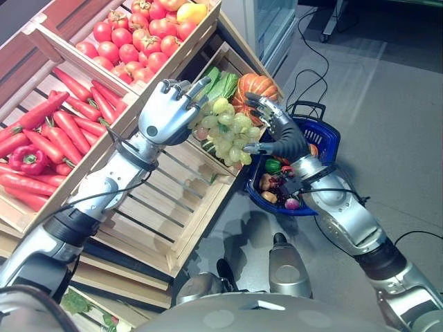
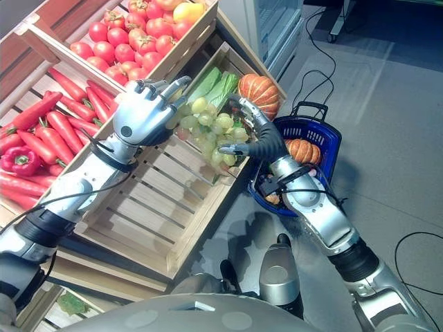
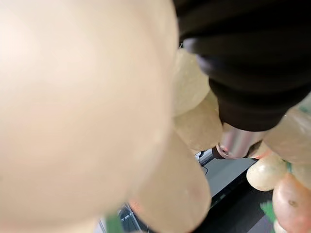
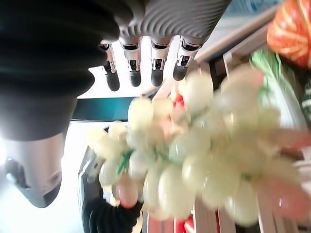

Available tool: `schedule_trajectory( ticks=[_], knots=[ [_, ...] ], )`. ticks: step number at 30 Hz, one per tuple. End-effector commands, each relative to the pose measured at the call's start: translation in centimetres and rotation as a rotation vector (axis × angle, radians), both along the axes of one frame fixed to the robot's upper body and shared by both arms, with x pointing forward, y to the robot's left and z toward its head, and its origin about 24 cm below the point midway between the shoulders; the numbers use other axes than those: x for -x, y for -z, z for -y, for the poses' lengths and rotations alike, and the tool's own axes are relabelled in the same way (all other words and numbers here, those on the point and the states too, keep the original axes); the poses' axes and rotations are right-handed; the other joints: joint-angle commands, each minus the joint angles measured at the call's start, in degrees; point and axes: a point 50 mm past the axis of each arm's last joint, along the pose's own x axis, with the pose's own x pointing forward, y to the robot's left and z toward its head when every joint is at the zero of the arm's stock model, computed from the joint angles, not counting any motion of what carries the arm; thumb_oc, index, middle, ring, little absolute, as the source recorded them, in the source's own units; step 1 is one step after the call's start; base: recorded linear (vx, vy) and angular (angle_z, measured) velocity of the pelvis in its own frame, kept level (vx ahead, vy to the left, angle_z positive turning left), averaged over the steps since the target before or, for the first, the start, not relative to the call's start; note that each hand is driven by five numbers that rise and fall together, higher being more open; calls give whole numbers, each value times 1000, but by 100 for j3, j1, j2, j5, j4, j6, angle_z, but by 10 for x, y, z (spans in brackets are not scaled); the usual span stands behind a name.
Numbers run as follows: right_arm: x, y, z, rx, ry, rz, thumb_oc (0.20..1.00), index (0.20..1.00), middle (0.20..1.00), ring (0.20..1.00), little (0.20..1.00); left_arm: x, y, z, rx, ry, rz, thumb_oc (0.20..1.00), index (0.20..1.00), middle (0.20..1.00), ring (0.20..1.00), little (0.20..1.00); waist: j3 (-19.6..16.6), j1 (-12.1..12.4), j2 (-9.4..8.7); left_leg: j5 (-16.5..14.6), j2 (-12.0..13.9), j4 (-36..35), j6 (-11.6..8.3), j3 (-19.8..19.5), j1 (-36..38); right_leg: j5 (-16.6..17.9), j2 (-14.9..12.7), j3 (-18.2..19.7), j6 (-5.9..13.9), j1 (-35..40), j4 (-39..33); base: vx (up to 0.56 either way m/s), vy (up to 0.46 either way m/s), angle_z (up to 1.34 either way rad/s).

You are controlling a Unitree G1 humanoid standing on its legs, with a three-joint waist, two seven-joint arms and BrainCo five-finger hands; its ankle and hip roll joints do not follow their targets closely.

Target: Pick up fruits and vegetables into the basket

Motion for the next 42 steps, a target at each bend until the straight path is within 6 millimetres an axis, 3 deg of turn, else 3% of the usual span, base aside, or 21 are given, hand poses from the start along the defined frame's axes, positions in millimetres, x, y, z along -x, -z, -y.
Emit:
schedule_trajectory(
  ticks=[1,8,18,30,42],
  knots=[
    [-6,-10,-12,-75,14,13,1000,1000,1000,1000,1000,-5,-40,0,12,-39,254,200,200,200,200,200,-179,48,-266,-487,-9,519,74,-252,-195,-128,-376,-15,570,570,-460,15,-14,5],
    [-16,25,9,-36,162,-46,1000,1000,1000,1000,1000,-8,-46,-8,-10,-122,319,200,200,200,200,200,-195,46,-306,-473,21,479,87,-265,-176,-102,-357,-44,557,613,-511,8,-5,1],
    [-15,44,15,-6,170,-128,1000,1000,1000,1000,1000,-6,-50,-8,69,-131,319,200,200,200,200,200,-156,46,-312,-472,0,461,108,-310,-200,-110,-348,-34,559,619,-530,-8,-1,2],
    [-6,-4,-5,-149,68,90,1000,1000,1000,1000,1000,-1,-55,12,57,-64,301,200,200,200,200,200,-135,95,-397,-485,23,478,120,-304,-263,-71,-327,-93,583,611,-592,-29,-15,0],
    [-4,-12,-29,-177,-16,50,1000,1000,1000,1000,1000,9,-58,32,115,56,254,200,200,200,200,200,-122,249,-451,-460,15,432,121,-360,-258,-10,-349,-178,576,704,-718,-17,-7,3]
  ],
)
